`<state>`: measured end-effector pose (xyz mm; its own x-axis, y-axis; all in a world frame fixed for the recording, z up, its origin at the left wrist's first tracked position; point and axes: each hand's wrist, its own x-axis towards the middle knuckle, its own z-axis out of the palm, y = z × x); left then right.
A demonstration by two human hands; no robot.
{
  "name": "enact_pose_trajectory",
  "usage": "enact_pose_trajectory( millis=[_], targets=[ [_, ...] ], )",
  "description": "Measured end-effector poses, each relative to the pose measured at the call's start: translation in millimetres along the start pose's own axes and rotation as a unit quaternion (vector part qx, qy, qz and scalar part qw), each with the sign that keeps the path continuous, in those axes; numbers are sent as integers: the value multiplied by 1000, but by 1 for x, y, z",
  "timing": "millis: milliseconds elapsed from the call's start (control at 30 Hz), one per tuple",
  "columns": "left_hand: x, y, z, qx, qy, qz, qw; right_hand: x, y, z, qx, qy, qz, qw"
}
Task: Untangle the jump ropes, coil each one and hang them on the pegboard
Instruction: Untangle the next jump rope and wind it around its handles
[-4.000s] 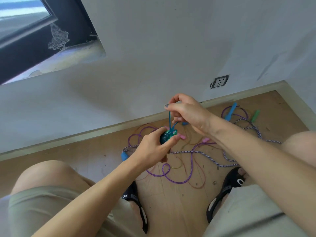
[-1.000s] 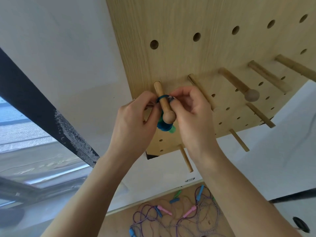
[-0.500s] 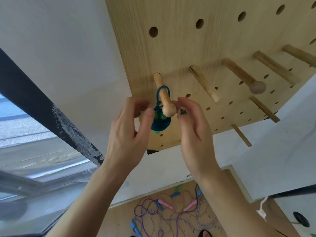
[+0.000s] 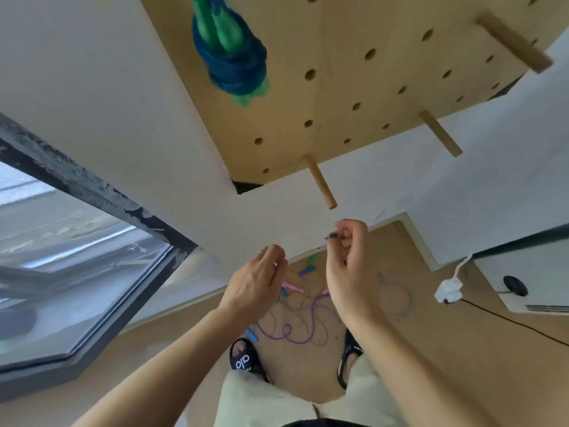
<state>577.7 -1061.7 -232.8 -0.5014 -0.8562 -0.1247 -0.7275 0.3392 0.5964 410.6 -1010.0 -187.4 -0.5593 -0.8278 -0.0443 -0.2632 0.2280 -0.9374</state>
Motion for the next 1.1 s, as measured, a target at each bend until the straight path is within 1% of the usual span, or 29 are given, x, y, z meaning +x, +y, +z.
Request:
enact_pose_trajectory(
  millis=[100,167,233,300,367,500,600,767,833,967,1100],
  targets=[
    [10,-36,57,24,-66,5,998,0,72,8,-61,5,51,997],
    [18,-65,97,36,-97,-7,995,0,126,20,-101,-18,87,991],
    [26,-96,139,32,-132,-15,991,0,183,36,-158,-78,129,976],
    [32,-129,179,35,-164,-8,986,0,240,56,-210,-151,173,950],
    [39,-164,221,59,-185,-10,981,5,297,81,-242,-211,193,927],
    [55,-234,306,89,-193,-13,977,19,405,135,-306,-313,213,874],
    [66,-283,362,110,-203,-21,973,32,477,176,-329,-362,236,840],
    [73,-354,437,145,-203,-35,968,40,585,229,-330,-401,251,817],
    [69,-375,460,136,-209,-54,967,34,622,243,-325,-413,257,811],
    [50,-400,485,104,-197,-90,971,12,664,258,-327,-430,244,806],
    [29,-419,513,71,-203,-125,969,-18,694,271,-343,-485,233,770]
  ],
)
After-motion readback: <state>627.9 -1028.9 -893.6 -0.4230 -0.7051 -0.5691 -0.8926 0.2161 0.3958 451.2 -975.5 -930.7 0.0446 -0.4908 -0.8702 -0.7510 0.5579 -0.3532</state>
